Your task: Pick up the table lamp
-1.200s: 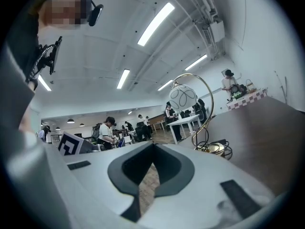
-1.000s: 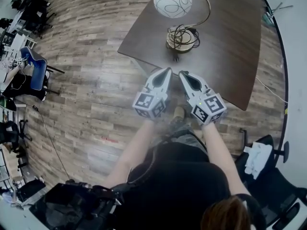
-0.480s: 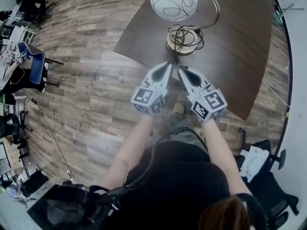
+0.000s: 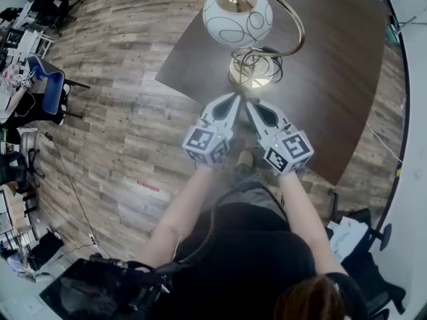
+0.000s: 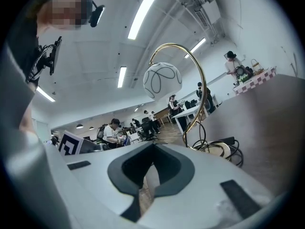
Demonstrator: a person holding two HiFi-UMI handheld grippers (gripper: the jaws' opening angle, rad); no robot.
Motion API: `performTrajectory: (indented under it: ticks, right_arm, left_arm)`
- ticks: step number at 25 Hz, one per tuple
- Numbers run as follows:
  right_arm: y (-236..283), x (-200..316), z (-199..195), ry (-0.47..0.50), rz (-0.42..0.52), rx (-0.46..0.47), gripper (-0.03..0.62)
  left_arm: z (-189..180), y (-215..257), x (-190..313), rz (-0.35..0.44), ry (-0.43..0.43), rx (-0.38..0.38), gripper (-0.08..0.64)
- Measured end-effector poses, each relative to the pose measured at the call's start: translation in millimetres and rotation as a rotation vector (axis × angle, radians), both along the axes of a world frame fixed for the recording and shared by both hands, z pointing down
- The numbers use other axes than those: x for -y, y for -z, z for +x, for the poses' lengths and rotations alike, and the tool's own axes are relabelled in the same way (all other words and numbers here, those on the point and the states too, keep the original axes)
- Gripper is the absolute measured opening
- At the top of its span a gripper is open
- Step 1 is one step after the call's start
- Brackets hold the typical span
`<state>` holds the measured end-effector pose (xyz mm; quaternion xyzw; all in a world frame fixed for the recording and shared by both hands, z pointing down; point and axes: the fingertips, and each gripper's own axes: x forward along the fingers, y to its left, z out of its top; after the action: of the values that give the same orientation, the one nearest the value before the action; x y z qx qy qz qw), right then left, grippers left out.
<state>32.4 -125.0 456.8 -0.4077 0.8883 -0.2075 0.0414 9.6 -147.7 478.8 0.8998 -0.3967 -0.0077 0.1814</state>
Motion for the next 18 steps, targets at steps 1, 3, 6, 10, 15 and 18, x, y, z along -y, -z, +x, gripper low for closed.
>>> performTrajectory:
  ticks: [1, 3, 6, 10, 15, 18]
  right_arm:
    - [-0.7, 0.9, 0.5, 0.006, 0.001, 0.002, -0.002]
    - [-3.6, 2.3, 1.0, 0.017, 0.001, 0.001, -0.002]
    - [-9.3, 5.7, 2.1, 0.026, -0.003, -0.002, -0.002]
    - [-15.8, 12.2, 4.9, 0.025, -0.011, 0.000, -0.001]
    - [-18.5, 24.6, 1.6, 0.034, -0.002, 0.008, 0.000]
    - [-19.9, 35.3, -3.6, 0.032, 0.006, 0.013, -0.001]
  left_arm:
    - [1.4, 0.1, 0.8, 0.006, 0.002, 0.000, 0.002]
    - [1.9, 0.1, 1.8, 0.015, 0.013, -0.006, 0.002]
    - [-0.5, -3.2, 4.5, 0.013, 0.032, -0.014, 0.002]
    - [-2.4, -12.3, 12.2, 0.000, 0.048, -0.002, 0.002]
    - [-1.7, -19.0, 25.9, 0.012, 0.042, 0.011, 0.005]
    - [-3.0, -21.3, 36.9, 0.015, 0.037, 0.014, 0.005]
